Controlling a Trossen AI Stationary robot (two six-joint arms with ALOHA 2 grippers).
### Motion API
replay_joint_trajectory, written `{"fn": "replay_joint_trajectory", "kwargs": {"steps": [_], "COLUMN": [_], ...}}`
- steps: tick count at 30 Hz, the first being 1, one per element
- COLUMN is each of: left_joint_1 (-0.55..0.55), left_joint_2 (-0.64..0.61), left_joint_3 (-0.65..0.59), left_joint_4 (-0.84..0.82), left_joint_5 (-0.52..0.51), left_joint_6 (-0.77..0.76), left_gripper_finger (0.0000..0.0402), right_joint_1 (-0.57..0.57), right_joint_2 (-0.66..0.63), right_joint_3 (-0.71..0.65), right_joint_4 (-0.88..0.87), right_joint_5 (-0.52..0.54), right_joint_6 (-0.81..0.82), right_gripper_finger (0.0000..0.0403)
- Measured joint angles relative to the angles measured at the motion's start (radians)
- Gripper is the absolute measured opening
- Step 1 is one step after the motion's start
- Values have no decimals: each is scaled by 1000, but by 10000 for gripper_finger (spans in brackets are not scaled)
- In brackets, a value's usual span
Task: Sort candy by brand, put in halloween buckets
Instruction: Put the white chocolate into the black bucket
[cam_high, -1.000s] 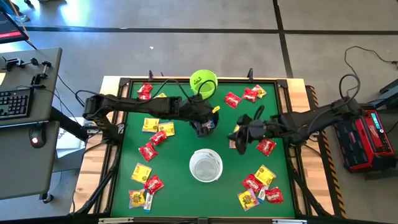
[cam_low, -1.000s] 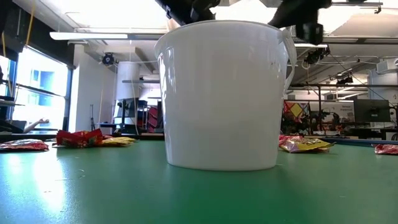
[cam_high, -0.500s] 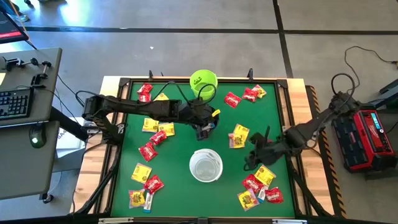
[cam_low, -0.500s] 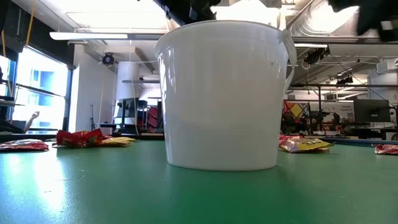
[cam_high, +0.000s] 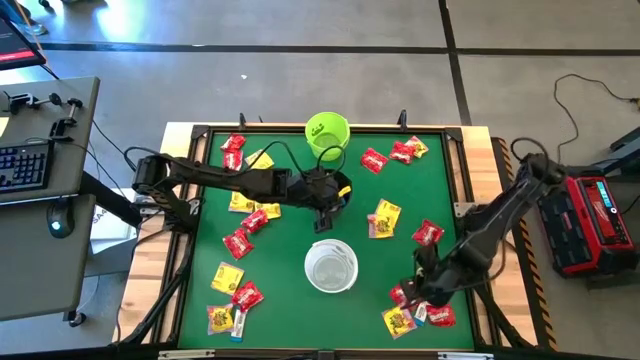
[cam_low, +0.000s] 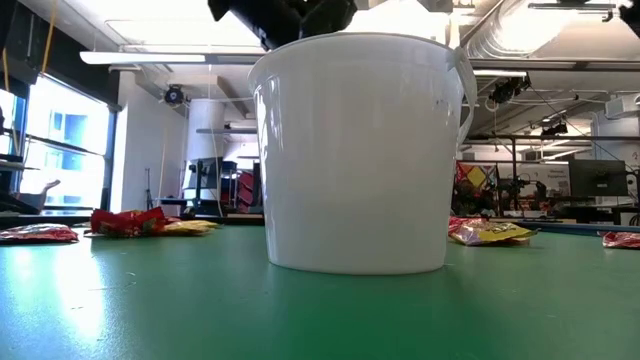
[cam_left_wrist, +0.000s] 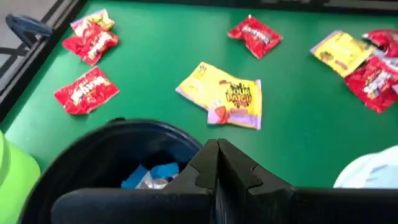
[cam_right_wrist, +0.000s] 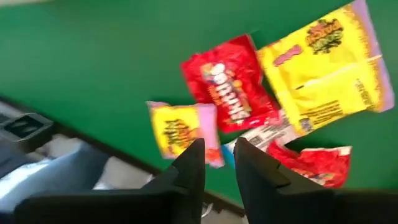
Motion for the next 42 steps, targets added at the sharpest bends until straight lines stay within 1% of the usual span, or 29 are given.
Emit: {"fn": "replay_joint_trajectory", "kwargs": {"steps": [3,6,8,11,15,20,24,26,28,30,32,36,39,42], "left_joint_1": [0,0,0,0,0,0,0,0,0,-1,-2,-11,-17,-19], "left_joint_2": [0,0,0,0,0,0,0,0,0,0,0,0,0,0], "left_joint_3": [0,0,0,0,0,0,0,0,0,0,0,0,0,0], "left_joint_4": [20,16,19,17,18,17,17,17,17,17,16,14,14,14], "left_joint_5": [0,0,0,0,0,0,0,0,0,0,0,0,0,0], "left_joint_6": [0,1,6,7,7,5,0,0,0,0,0,-3,-2,-2], "left_gripper_finger": [0,0,0,0,0,0,0,0,0,0,0,0,0,0], "right_joint_1": [-5,-11,-16,-18,-18,-18,-19,-21,-23,-21,-20,-21,-21,-16], "right_joint_2": [55,99,127,163,201,230,241,233,232,231,231,194,147,97], "right_joint_3": [-11,-21,-23,-24,-24,-25,-78,-105,-110,-98,-84,-52,-43,-35], "right_joint_4": [-5,-16,-42,-91,-132,-119,-54,-24,-44,-116,-226,-293,-273,-187], "right_joint_5": [-10,-14,-14,-16,-17,-18,-22,-32,-47,-68,-76,-83,-84,-83], "right_joint_6": [-15,-17,-18,-17,-11,-17,4,22,39,47,52,12,-32,-125], "right_gripper_finger": [63,22,6,11,2,1,0,0,0,0,0,0,3,20]}}
